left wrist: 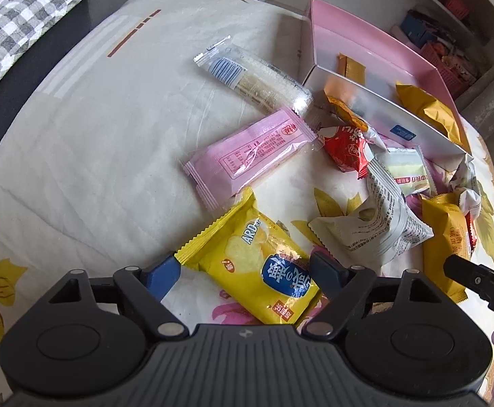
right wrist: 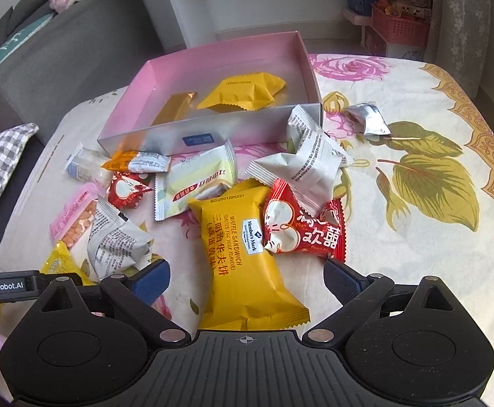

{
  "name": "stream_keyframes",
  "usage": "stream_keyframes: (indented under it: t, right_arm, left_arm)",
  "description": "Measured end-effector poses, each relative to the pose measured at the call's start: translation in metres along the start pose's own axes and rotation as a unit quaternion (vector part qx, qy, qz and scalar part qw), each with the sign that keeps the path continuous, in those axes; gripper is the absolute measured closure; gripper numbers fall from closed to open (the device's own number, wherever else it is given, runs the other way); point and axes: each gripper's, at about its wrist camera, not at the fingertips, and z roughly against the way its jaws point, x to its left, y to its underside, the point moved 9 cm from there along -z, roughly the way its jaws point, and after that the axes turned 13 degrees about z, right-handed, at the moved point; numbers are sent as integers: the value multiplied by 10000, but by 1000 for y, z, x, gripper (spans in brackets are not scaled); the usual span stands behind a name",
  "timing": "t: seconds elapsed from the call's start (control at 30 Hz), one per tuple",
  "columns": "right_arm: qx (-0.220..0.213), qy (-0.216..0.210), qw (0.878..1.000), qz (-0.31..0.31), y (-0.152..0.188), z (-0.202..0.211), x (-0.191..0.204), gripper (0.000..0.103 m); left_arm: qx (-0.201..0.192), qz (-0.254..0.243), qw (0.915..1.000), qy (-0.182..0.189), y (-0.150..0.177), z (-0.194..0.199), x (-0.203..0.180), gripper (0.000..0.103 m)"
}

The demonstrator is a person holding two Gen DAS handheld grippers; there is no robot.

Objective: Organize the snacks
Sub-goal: 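Withdraw both open grippers from the box back over the snack pile, then grasp the yellow chip bag with left gripper while right gripper grasps another yellow waffle pack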

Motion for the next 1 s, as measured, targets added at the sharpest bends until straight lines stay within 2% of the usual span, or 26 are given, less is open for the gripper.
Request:
stream_keyframes:
  t: [0.17, 0.3, 0.4, 0.43, 0.63, 0.73, 0.9, 1.0]
  right_arm:
    - [98, -27, 9999, 43, 3, -5, 3, 4]
    - [126, -16, 9998, 150, 2, -8, 8, 4]
    - [148, -6, 9997, 198, 2, -10, 10, 4]
    - [150, -2, 9997, 200, 2, -11, 10, 4]
    - [169, 7, 9997, 194, 5, -12, 7, 4]
    - [198, 22, 9996, 178, 6, -13, 6, 4]
    - [213, 9, 9996, 180, 7, -14, 6, 4]
    - [213, 39, 9996, 184, 7, -14, 6, 5]
  left_arm:
    - [-14, 220, 9998, 11, -3, -1, 0, 13]
    - [-282, 20, 9994, -207, -4, -5, -4, 11]
    - [-470, -393, 9973, -399, 0, -7, -12, 16]
    - [-500, -534, 9966, -389, 2, -7, -15, 20]
    - [-471, -1351, 9897, -47, 13, -6, -32, 26]
    - [-465, -1465, 9881, 34, 16, -4, -33, 26]
    - [-298, -1296, 9911, 66, 17, -6, -35, 26]
    - [-331, -1324, 9906, 78, 19, -3, -38, 33]
